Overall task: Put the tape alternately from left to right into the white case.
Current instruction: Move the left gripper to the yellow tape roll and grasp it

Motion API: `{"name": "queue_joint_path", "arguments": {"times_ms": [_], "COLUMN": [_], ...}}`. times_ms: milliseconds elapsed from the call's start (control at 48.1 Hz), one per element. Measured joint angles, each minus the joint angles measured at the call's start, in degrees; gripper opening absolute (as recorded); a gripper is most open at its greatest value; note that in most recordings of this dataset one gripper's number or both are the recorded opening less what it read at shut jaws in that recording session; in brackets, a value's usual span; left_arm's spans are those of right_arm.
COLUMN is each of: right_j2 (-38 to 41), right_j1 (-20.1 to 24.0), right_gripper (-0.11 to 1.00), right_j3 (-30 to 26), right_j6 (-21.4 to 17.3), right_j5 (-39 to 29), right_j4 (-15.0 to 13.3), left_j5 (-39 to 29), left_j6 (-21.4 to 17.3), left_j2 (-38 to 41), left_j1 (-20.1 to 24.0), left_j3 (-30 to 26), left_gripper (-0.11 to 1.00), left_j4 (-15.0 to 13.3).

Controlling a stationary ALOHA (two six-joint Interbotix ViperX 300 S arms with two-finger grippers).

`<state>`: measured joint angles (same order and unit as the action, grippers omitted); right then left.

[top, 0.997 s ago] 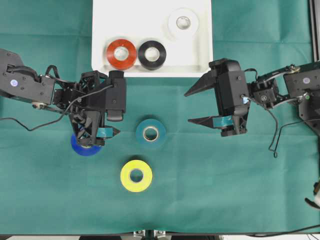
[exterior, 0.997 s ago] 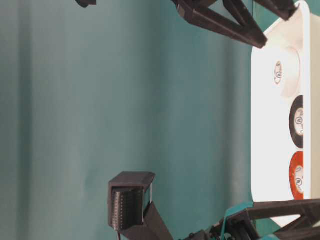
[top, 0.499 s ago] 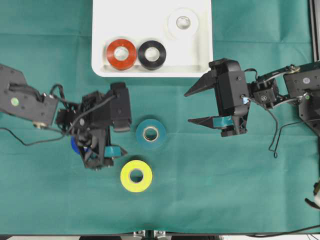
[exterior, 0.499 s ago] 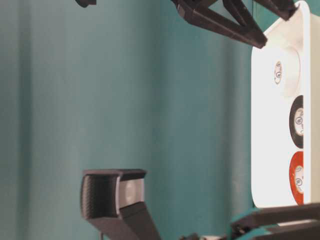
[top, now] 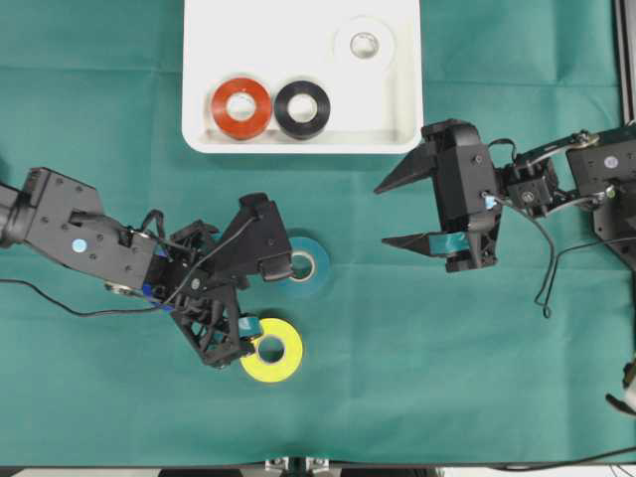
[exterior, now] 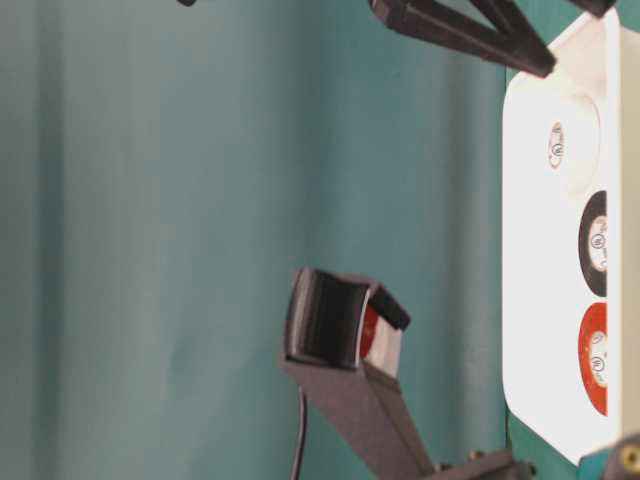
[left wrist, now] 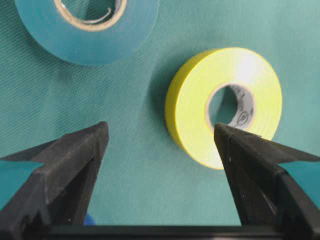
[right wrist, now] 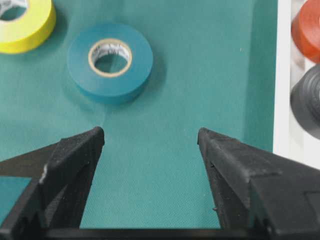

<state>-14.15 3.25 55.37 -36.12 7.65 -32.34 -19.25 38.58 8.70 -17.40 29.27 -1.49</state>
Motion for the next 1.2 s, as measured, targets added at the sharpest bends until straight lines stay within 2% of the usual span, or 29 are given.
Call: {"name": "queue_joint_path", "arguments": {"times_ms": [229,748,1205], "right_j2": [0.0,0.0,0.0], "right_j1": [0.1,0.1,0.0], "right_gripper": [0.81,0.81,0.81], "right_j3": [0.4,0.4,1.0], "right_j6": [0.2,0.2,0.2], "right_j5": [0.1,0.1,1.0], "right_j4": [-0.1,-0.8,-0.7], "left_j5": [-0.2,-0.9,-2.3], "left_j6": [0.2,0.5,0.7], "left_j2": [2.2,3.8,7.4], "left_j1": [-0.4,-2.3,-2.5], "left_j3": [-1.9,-2.8,-6.2], "left_gripper": [0.91,0.91,0.91], "left_j4": [-0.1,-0.1,-0.1]}}
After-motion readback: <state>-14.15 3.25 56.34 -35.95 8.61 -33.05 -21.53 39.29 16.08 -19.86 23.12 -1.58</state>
